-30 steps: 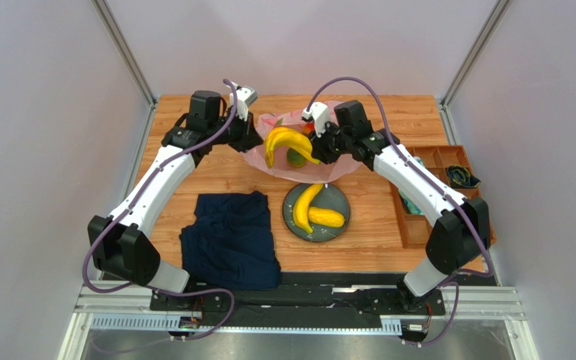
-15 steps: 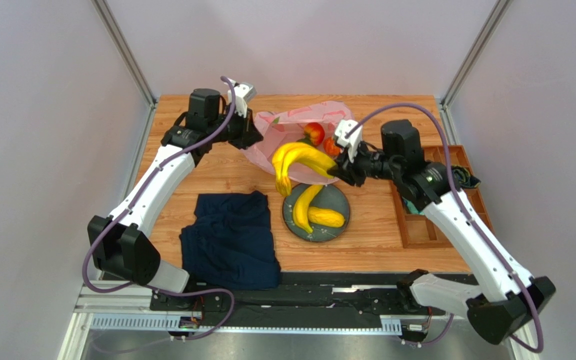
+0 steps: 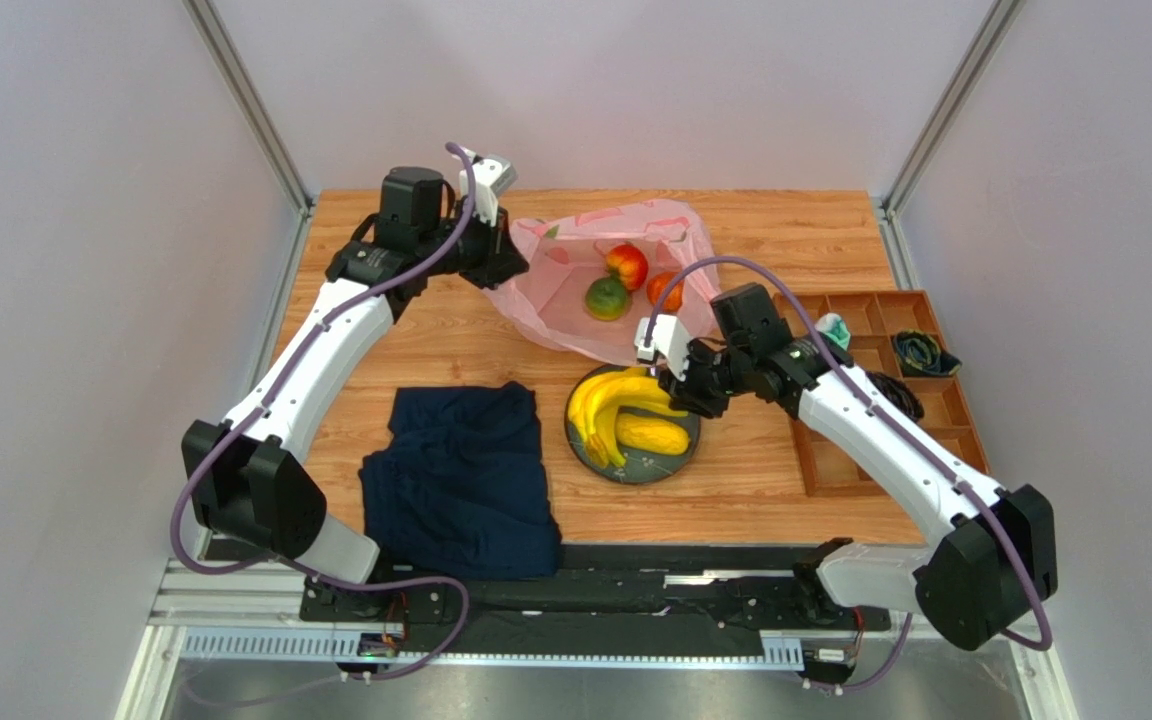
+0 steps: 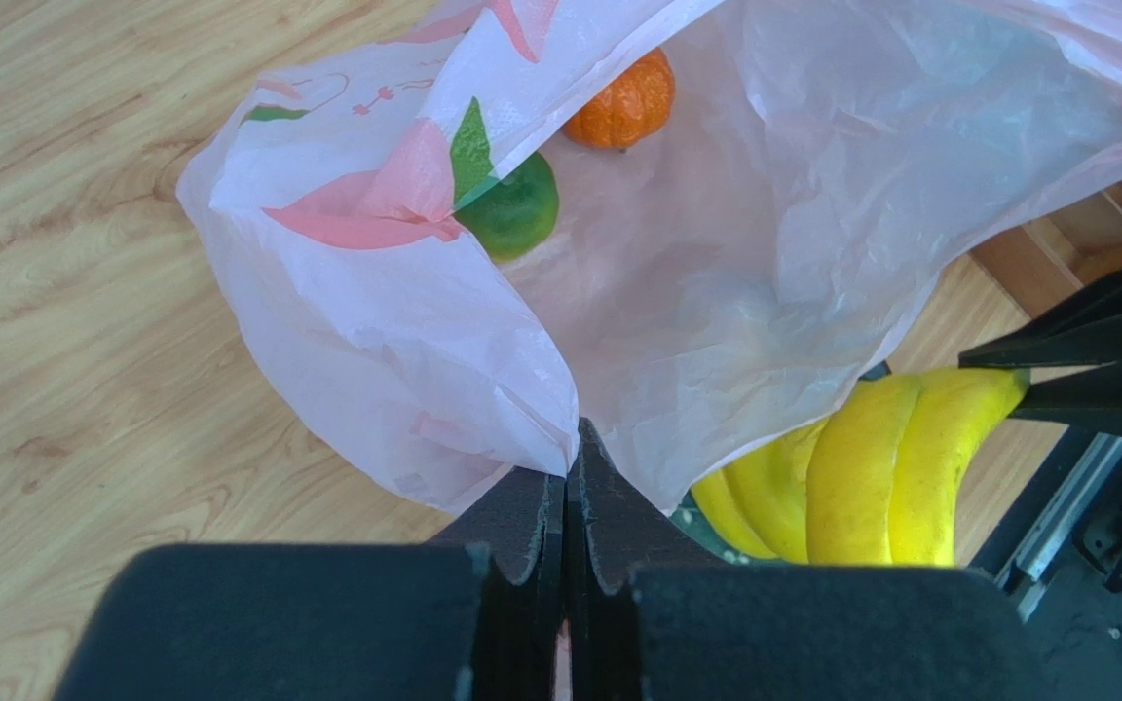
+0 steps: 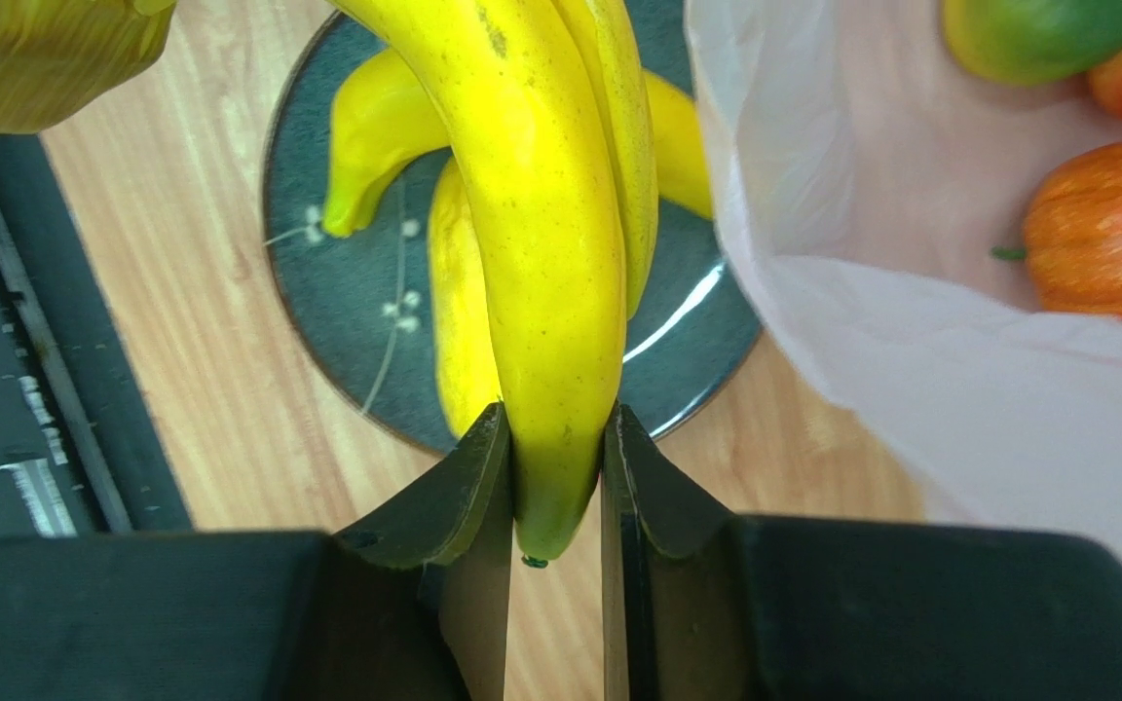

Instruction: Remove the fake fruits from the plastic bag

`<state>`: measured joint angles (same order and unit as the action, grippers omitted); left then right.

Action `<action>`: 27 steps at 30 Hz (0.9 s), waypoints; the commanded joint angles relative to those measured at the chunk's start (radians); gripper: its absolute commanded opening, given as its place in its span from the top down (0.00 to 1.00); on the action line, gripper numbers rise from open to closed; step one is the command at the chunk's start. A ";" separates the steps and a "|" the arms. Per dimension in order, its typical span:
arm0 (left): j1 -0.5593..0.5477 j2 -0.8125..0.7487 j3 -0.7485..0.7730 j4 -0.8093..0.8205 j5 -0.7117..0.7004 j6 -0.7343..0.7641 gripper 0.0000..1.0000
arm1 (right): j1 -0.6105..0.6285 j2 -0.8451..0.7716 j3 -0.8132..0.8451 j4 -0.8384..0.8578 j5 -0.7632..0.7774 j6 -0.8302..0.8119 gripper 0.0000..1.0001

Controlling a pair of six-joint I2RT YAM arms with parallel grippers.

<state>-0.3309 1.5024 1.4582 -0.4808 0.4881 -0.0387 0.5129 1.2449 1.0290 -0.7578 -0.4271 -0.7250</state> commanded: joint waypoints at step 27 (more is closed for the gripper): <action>0.004 0.019 0.033 -0.005 -0.002 0.072 1.00 | -0.031 0.355 0.175 0.227 0.022 -0.703 0.98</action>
<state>-0.3309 1.5249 1.4689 -0.4911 0.4843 0.0105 0.5022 1.5684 1.1793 -0.5739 -0.3775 -1.3212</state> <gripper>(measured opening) 0.008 0.241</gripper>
